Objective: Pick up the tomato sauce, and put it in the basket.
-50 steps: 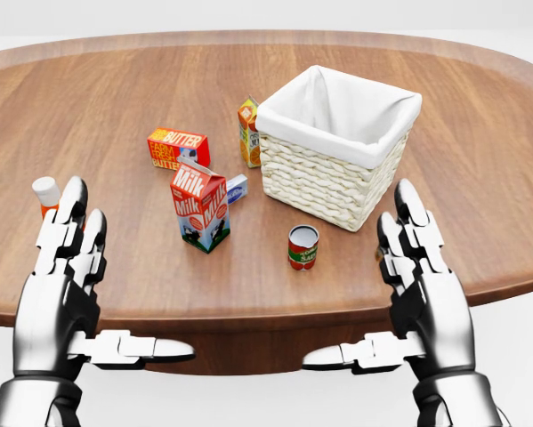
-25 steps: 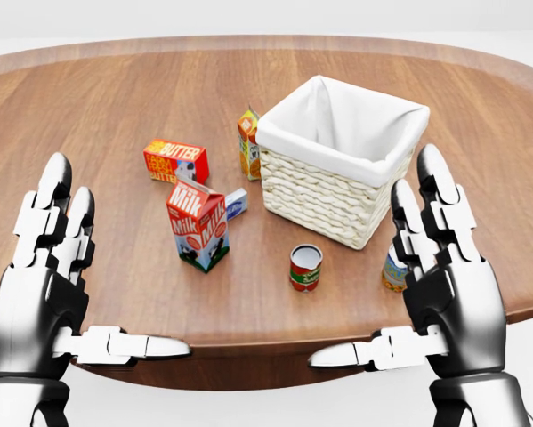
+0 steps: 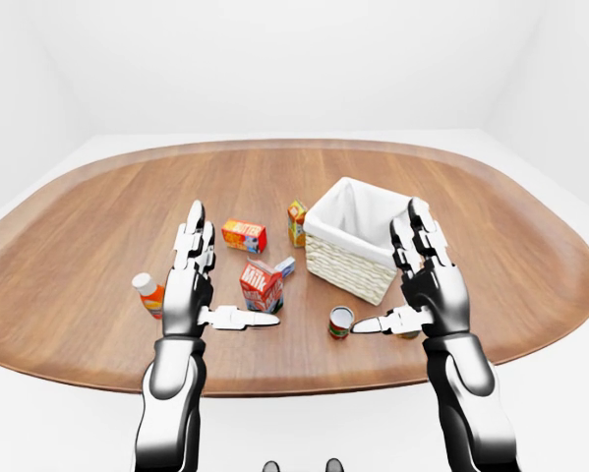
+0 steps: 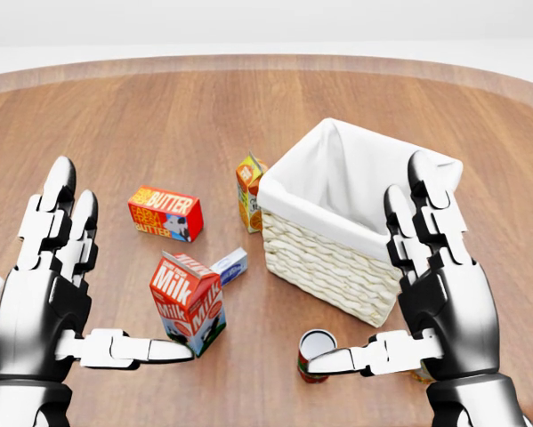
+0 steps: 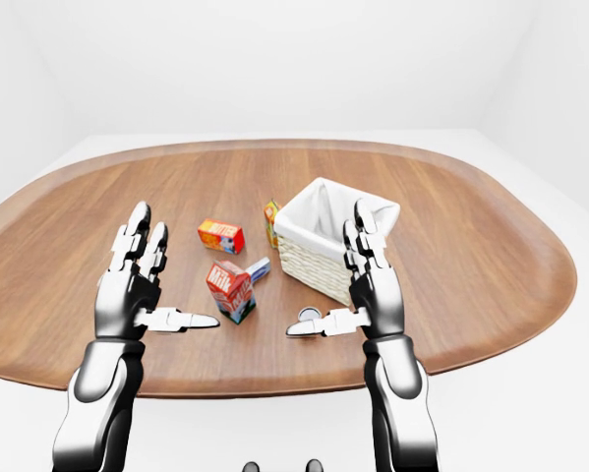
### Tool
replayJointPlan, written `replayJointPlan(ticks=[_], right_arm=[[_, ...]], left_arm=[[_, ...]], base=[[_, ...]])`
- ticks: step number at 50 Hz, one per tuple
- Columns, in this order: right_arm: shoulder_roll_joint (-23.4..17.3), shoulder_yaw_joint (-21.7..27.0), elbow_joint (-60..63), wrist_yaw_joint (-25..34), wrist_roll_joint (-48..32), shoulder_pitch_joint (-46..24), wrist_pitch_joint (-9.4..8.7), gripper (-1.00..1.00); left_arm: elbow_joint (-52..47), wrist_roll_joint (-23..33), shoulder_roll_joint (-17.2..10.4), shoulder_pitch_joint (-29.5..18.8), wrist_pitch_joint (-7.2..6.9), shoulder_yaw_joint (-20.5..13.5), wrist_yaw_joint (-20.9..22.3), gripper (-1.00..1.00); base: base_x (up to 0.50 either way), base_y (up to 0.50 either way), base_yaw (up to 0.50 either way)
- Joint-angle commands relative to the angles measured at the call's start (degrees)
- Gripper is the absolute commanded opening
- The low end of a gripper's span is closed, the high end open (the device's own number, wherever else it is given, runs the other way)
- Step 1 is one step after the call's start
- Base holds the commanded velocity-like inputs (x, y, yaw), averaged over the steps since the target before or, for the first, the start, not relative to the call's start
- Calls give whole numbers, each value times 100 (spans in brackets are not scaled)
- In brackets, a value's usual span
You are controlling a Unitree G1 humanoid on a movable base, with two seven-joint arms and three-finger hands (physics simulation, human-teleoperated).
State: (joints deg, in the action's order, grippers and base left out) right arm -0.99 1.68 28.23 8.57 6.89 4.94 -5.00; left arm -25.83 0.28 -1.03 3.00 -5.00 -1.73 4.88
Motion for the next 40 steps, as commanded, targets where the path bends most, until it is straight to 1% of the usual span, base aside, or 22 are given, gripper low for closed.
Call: replayJointPlan(ticks=[1, 9, 16, 40], right_arm=[[5, 4, -71, 17, -13, 1, 0, 100], [6, 40, -109, -51, 2, -55, 0, 100], [13, 43, -65, -130, -6, -60, 0, 100], [4, 22, -112, -61, 26, -46, 0, 100]], left_arm=[[-14, 11, 4, 26, 0, 18, 5, 100], [45, 23, 5, 37, 0, 26, 7, 100], [41, 32, 7, 53, 0, 34, 11, 100], [131, 52, 16, 81, 0, 67, 20, 100]], base=[[50, 0, 0], [42, 0, 0], [0, 0, 0], [0, 0, 0]])
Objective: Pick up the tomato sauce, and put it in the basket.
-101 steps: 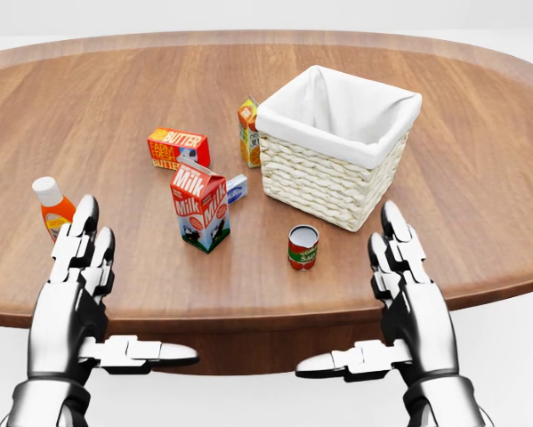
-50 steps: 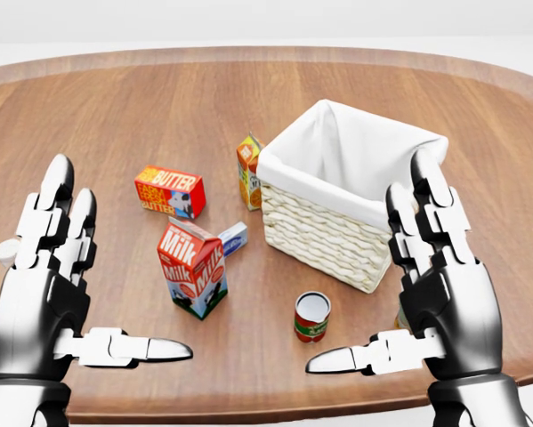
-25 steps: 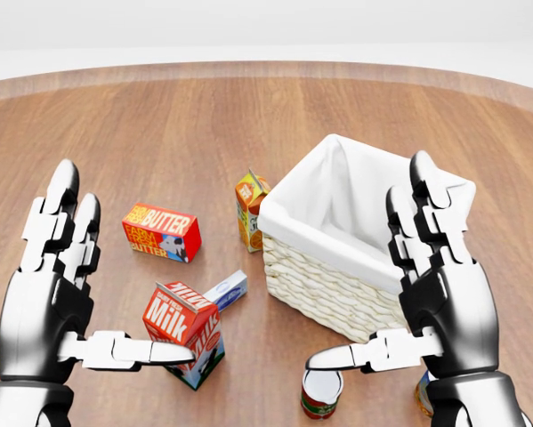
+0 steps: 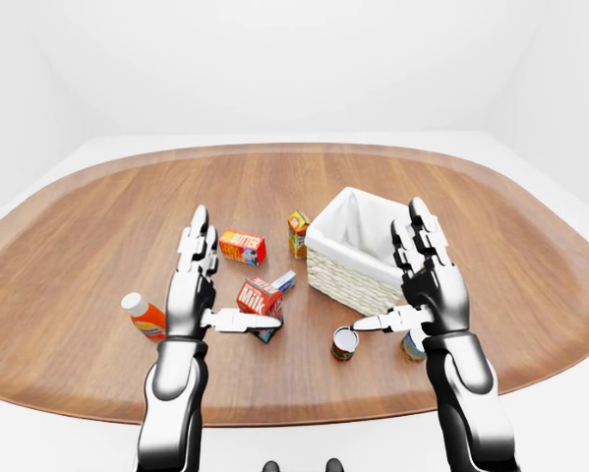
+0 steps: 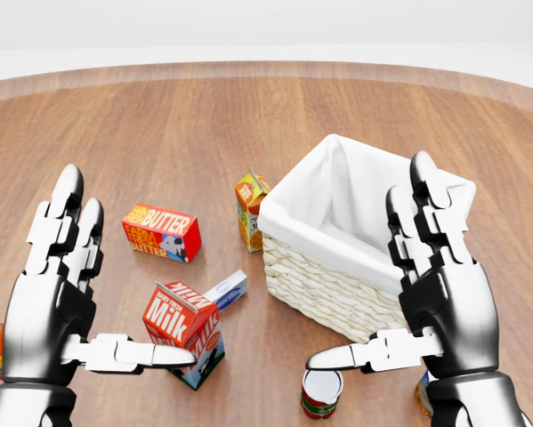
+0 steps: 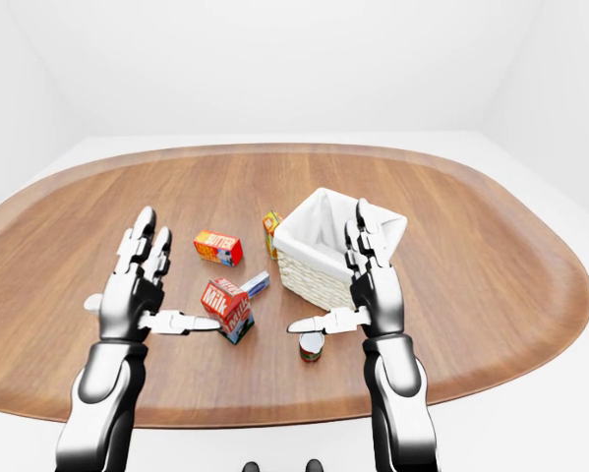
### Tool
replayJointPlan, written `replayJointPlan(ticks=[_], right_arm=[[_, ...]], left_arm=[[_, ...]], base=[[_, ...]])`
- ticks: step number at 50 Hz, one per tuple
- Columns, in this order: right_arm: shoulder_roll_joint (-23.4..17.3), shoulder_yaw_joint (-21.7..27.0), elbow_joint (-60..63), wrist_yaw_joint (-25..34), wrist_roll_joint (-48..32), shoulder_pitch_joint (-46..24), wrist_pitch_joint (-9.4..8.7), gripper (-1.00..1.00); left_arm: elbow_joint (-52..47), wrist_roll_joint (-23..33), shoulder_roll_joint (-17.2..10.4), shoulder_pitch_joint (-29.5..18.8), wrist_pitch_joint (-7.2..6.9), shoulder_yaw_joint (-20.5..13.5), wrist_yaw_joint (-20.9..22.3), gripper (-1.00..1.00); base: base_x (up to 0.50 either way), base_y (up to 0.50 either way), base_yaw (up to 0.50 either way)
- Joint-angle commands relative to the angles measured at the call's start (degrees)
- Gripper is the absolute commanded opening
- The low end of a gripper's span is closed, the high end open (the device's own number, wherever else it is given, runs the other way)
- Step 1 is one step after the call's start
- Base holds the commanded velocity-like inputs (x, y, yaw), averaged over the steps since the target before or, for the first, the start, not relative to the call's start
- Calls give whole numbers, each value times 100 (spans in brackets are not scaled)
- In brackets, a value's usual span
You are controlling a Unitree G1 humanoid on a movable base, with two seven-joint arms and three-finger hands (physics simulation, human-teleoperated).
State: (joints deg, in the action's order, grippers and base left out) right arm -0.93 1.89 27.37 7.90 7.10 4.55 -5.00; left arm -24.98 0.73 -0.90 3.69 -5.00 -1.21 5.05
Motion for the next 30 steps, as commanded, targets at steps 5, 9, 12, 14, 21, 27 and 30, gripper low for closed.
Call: replayJointPlan(ticks=[5, 9, 12, 14, 21, 27, 30], right_arm=[[-7, 11, 121, 184, 196, 96, 0, 100], [6, 83, -28, 59, 166, -14, 0, 100], [0, 63, -34, 49, 152, -8, 0, 100], [-4, 48, -38, 57, 145, 0, 0, 100], [-8, 17, -131, 52, 35, 7, 0, 100], [-8, 21, -128, 43, 21, -5, 0, 100], [-7, 23, -135, 41, 18, -7, 0, 100]], left_arm=[[50, 8, 3, 13, 0, 16, 3, 100], [39, 11, 3, 22, 0, 19, 4, 100], [34, 11, 4, 25, 0, 20, 3, 100], [6, 7, 2, 19, 0, 14, 4, 100], [25, -4, 9, 33, 0, 23, 1, 100], [-18, -4, 10, 43, 0, 30, -4, 100], [-14, -3, 10, 52, 0, 33, -2, 100]], base=[[25, 0, 0], [25, 0, 0], [0, 0, 0], [0, 0, 0], [0, 0, 0], [0, 0, 0], [0, 0, 0]])
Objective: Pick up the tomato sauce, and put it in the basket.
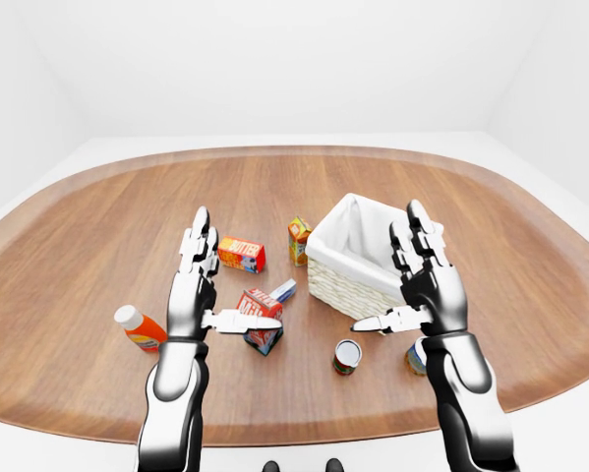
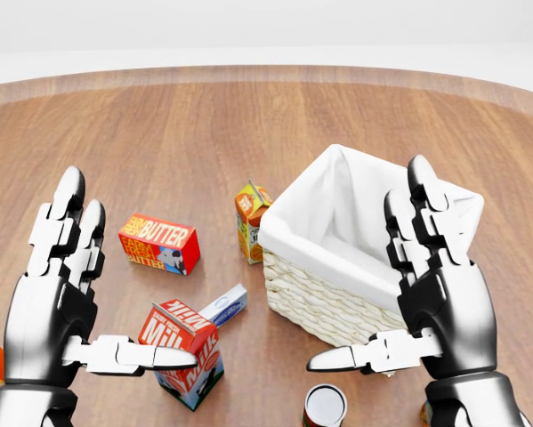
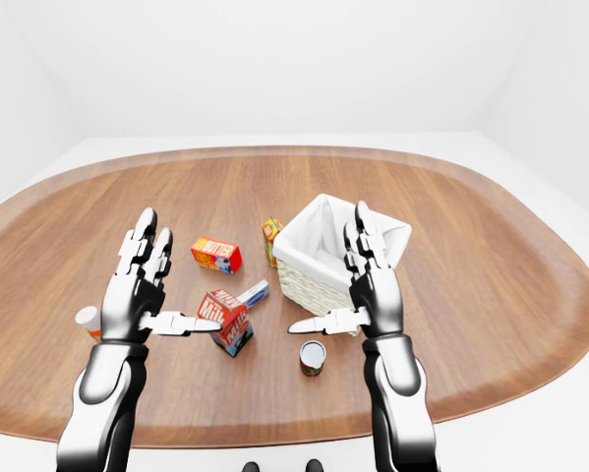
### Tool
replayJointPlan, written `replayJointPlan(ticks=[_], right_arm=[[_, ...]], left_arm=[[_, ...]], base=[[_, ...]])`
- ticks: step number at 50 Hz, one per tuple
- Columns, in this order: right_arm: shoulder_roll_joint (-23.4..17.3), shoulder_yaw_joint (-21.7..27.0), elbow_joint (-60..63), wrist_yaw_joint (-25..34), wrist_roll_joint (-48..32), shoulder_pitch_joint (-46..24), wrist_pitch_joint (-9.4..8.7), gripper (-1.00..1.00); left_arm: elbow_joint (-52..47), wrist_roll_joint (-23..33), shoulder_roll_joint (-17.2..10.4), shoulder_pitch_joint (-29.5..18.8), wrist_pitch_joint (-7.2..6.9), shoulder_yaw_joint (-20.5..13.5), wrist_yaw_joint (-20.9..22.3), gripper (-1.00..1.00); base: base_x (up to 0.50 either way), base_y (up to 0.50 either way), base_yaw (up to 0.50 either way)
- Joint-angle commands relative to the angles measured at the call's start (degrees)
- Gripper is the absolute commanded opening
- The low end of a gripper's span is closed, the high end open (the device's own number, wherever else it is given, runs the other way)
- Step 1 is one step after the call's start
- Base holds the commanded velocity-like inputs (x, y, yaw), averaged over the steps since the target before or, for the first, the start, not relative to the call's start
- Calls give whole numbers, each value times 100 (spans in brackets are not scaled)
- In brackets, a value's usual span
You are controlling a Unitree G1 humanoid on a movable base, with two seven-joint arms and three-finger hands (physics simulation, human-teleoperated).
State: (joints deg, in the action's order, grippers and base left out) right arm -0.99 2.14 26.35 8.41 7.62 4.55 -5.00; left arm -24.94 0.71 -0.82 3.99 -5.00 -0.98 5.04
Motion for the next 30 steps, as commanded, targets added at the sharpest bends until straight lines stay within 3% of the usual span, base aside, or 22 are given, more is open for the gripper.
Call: replayJointPlan(ticks=[1, 11, 14, 30], right_arm=[[-1, -5, -26, -11, -38, -5, 0, 100], [9, 53, 119, 190, 320, 78, 0, 100], [-9, -15, 174, 224, 167, 155, 0, 100], [-88, -25, -14, 278, -228, 55, 0, 100]], left_arm=[[-39, 0, 1, 28, 0, 13, 0, 100], [-23, 2, 2, 37, 0, 15, 6, 100], [-10, 4, 3, 38, 0, 16, 5, 100], [30, 4, 3, 25, 0, 15, 1, 100]], base=[[0, 0, 0], [8, 0, 0], [45, 0, 0], [0, 0, 0]])
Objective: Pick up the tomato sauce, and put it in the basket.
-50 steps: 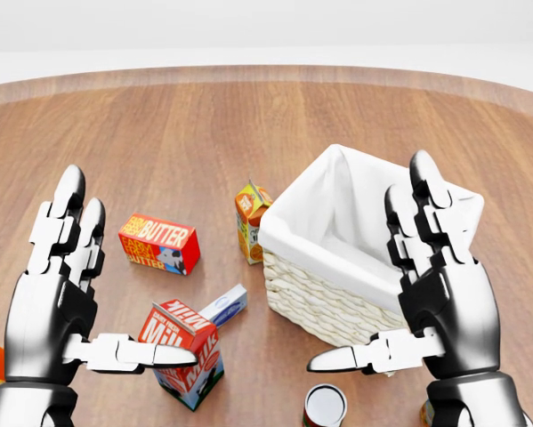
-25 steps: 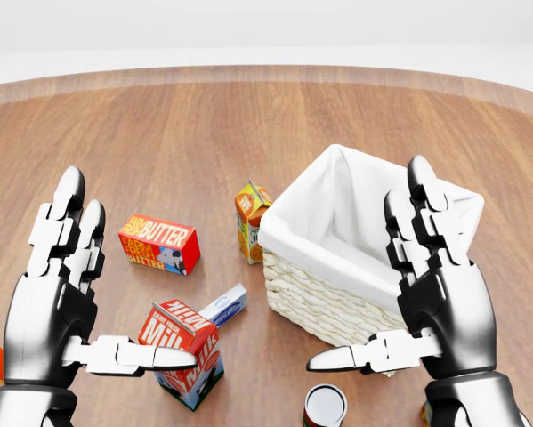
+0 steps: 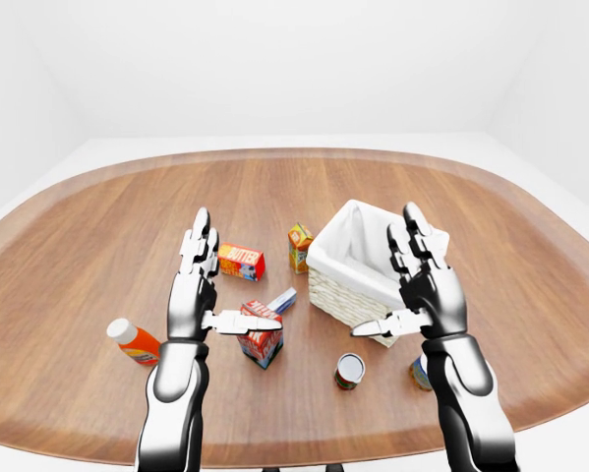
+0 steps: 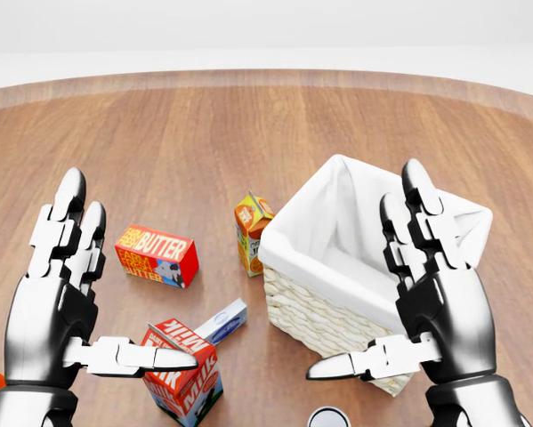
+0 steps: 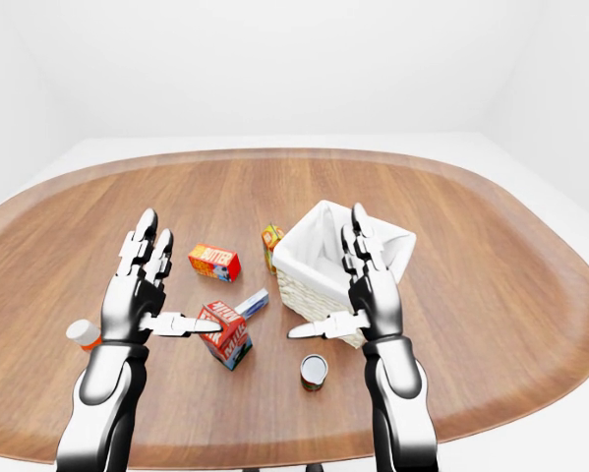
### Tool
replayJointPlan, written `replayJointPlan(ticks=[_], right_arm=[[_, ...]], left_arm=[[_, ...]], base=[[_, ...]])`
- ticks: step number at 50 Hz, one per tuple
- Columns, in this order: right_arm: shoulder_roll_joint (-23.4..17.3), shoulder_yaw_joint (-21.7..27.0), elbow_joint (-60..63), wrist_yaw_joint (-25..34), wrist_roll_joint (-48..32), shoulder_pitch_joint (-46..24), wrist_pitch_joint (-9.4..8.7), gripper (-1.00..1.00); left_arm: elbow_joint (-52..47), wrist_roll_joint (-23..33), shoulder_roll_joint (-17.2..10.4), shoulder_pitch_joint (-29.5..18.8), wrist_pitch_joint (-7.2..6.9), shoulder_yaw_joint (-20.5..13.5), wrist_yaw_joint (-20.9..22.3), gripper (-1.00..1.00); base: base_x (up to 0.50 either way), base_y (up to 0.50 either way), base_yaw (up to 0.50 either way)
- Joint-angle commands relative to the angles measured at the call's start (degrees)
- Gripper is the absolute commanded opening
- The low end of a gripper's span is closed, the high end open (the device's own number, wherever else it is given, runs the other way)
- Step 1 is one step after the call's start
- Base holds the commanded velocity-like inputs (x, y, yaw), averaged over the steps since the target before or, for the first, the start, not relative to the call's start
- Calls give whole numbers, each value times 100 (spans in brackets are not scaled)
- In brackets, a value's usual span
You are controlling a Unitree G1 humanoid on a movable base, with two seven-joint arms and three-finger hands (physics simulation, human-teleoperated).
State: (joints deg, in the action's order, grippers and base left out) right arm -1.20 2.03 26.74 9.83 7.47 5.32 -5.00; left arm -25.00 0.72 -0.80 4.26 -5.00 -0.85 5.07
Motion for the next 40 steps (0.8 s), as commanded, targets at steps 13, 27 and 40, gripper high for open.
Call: replayJointPlan(ticks=[13, 27, 40], right_arm=[[-112, 163, -162, 506, -173, -171, 0, 100], [-229, 394, -151, 989, 268, -319, 0, 100], [-317, 468, -45, 1475, 468, -283, 0, 100]], left_arm=[[38, 12, 2, 3, 0, 14, -4, 100], [37, 18, 1, 16, 0, 12, 3, 100], [64, 23, 0, 17, 0, 16, 7, 100]], base=[[0, 0, 0], [0, 0, 0], [0, 0, 0]])
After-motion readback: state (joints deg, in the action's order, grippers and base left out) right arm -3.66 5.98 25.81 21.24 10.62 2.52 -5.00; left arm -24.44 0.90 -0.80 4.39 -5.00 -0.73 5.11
